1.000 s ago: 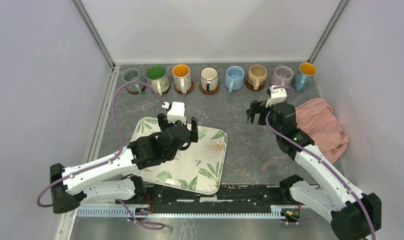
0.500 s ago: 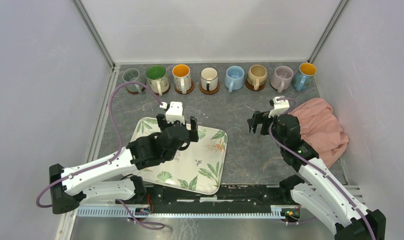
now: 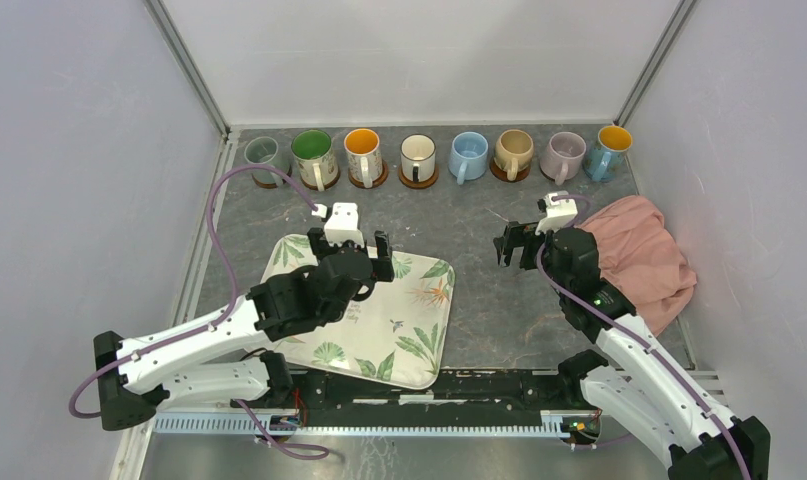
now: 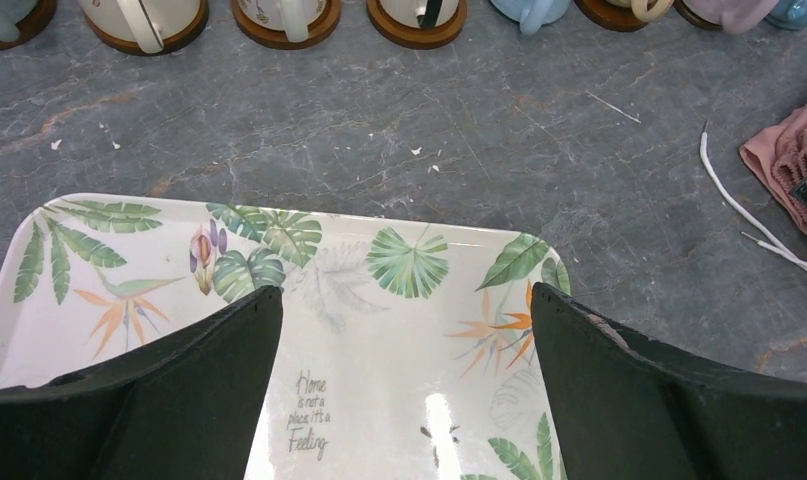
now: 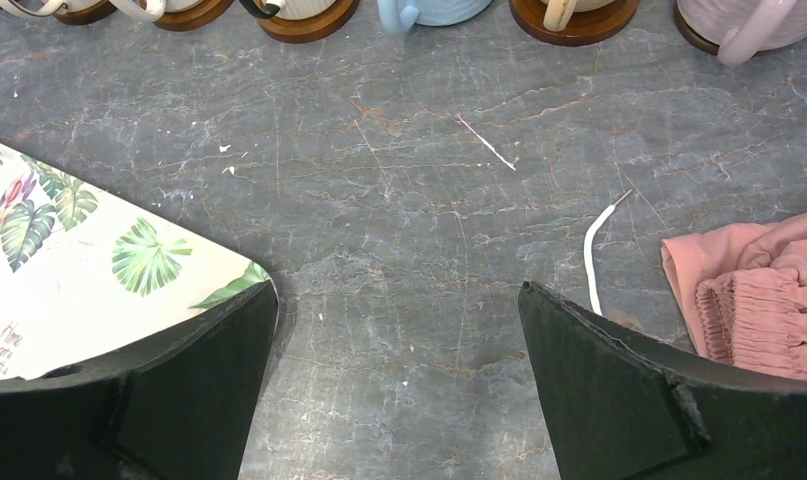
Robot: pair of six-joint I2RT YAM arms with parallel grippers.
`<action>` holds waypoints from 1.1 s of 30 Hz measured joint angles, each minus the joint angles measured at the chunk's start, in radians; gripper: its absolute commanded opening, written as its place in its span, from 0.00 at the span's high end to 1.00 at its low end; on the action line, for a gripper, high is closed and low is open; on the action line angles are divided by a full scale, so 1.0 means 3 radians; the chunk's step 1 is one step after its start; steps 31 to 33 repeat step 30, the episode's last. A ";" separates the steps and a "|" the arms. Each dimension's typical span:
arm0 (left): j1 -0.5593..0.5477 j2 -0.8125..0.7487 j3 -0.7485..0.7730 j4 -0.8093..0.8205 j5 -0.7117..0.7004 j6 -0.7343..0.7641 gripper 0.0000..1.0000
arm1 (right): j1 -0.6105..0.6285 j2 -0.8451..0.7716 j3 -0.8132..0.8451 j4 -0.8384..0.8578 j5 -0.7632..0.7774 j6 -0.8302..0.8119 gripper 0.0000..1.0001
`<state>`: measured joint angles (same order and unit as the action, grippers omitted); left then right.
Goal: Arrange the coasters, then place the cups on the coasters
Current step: Reset both arms
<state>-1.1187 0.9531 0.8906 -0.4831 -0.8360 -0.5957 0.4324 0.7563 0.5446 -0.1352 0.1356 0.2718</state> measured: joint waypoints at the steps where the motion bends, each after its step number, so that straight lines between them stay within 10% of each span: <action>1: 0.0000 0.0000 0.0000 0.0000 0.0000 0.0000 0.00 | 0.0000 0.0000 0.0000 0.0001 0.0001 0.0000 0.02; 33: 0.0000 -0.0067 -0.0001 -0.0003 0.0000 0.0000 0.00 | 0.0000 0.0038 -0.0011 0.0050 -0.0001 0.0001 0.02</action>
